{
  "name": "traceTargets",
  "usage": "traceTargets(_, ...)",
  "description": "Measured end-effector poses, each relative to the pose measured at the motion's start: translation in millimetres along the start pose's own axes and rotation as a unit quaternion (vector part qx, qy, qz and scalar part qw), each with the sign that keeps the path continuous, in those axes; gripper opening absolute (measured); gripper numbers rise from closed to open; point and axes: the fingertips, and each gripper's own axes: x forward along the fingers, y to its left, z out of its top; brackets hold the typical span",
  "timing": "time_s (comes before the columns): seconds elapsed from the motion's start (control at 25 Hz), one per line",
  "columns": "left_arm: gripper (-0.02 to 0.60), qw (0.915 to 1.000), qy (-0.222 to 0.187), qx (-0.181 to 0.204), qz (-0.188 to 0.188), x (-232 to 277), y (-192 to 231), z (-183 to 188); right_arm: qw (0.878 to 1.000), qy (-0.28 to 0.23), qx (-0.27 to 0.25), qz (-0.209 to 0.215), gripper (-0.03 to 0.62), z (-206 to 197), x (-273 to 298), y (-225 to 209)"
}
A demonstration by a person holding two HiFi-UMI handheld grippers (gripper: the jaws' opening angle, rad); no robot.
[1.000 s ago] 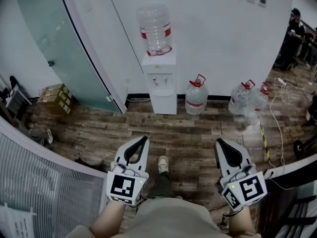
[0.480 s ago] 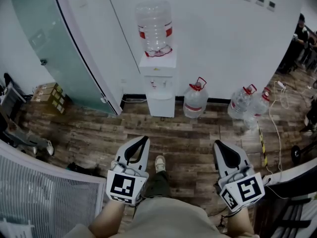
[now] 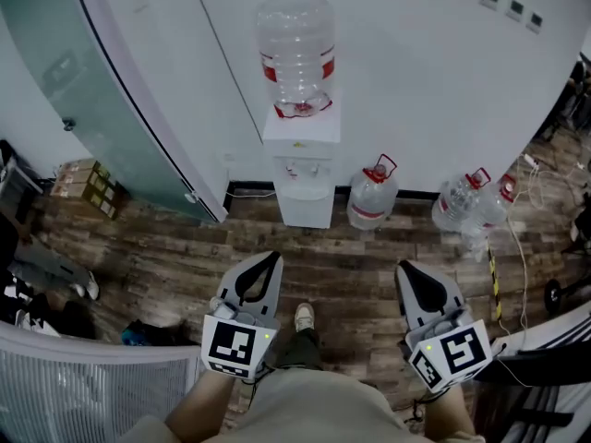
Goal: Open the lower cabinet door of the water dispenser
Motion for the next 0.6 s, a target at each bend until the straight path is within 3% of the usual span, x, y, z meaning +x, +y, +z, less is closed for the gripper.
traceTargets(0.6,0.006,0.9995,0.014,0.008,-0.028,150.5,143.0,4.2,1.000,0.012,-0.002,-0.009,0.006,49.8,198.8,-62.8)
